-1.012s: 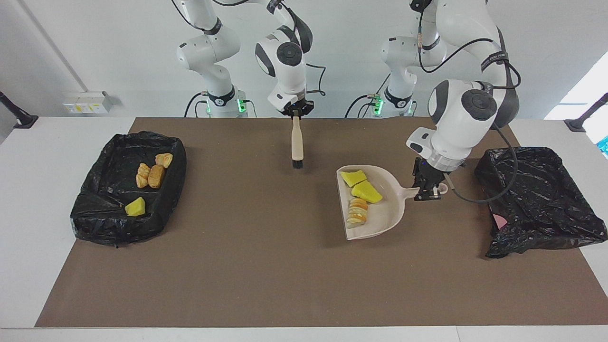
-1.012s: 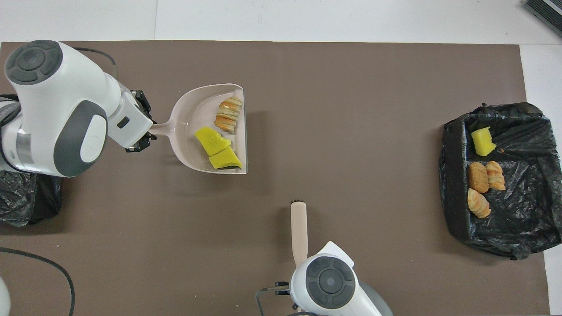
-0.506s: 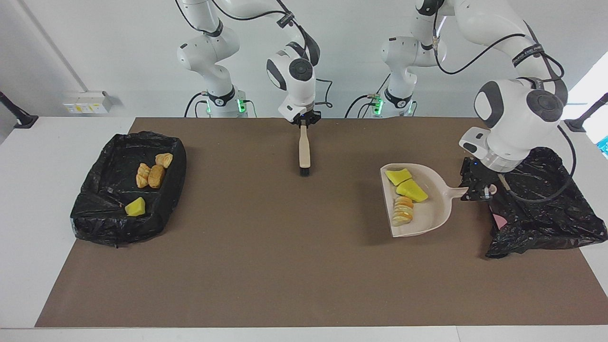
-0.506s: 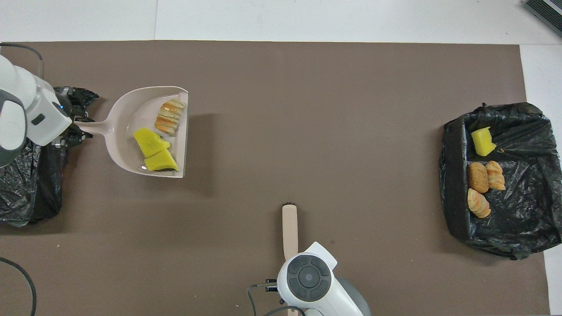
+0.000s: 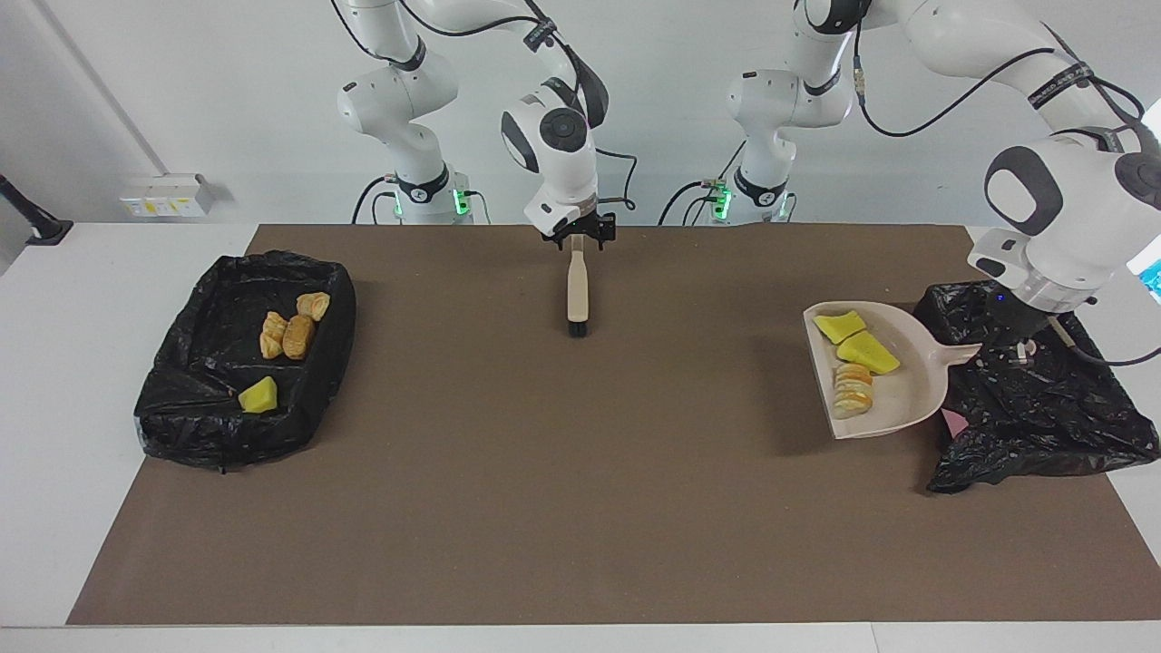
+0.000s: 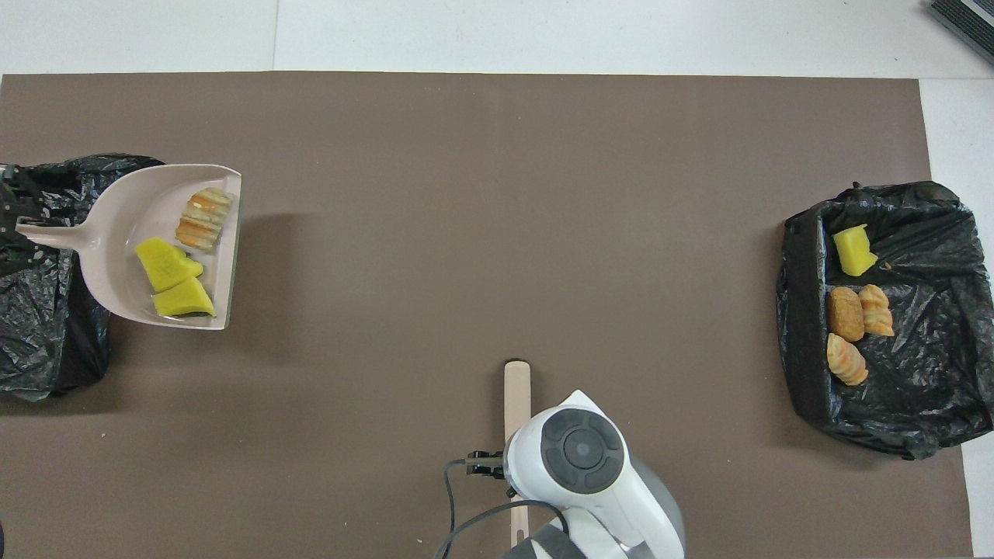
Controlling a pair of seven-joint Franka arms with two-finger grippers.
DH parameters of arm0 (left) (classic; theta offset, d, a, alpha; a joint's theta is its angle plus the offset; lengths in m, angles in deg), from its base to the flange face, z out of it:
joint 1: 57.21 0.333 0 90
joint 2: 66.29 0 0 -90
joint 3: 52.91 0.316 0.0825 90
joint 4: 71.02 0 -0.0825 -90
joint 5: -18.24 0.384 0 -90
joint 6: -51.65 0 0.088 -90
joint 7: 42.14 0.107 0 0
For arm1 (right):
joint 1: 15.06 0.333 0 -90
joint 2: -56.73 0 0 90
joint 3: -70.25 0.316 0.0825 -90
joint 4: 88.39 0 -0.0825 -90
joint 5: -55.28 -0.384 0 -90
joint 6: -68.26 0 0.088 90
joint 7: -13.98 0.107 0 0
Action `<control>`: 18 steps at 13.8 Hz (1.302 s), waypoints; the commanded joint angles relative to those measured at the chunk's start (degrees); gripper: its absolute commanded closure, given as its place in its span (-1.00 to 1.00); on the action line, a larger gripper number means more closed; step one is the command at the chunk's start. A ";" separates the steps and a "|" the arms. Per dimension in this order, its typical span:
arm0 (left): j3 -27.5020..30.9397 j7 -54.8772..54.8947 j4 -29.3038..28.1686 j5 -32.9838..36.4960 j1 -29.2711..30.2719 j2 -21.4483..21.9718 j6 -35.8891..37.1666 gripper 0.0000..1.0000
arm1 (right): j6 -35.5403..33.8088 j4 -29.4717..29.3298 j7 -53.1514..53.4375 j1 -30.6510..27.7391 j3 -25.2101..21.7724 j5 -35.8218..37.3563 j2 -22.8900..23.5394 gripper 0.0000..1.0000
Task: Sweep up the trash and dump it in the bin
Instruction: 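Carry the dustpan to the bin nearest the left arm and tip it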
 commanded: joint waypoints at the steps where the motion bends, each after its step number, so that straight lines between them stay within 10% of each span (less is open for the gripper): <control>1: 5.05 4.80 1.26 -0.69 -0.48 0.52 1.15 1.00 | -4.69 -3.52 -1.31 -3.96 -0.10 -0.02 -1.52 -1.00; 9: 14.30 10.98 2.67 3.16 -0.30 0.08 -5.16 1.00 | -14.72 -14.51 -1.93 -17.32 -0.28 12.98 -4.86 -1.00; 18: 17.02 10.45 2.50 19.59 -0.74 -1.59 -21.68 1.00 | -27.08 -33.22 -31.26 -27.18 -11.96 20.72 -4.25 -1.00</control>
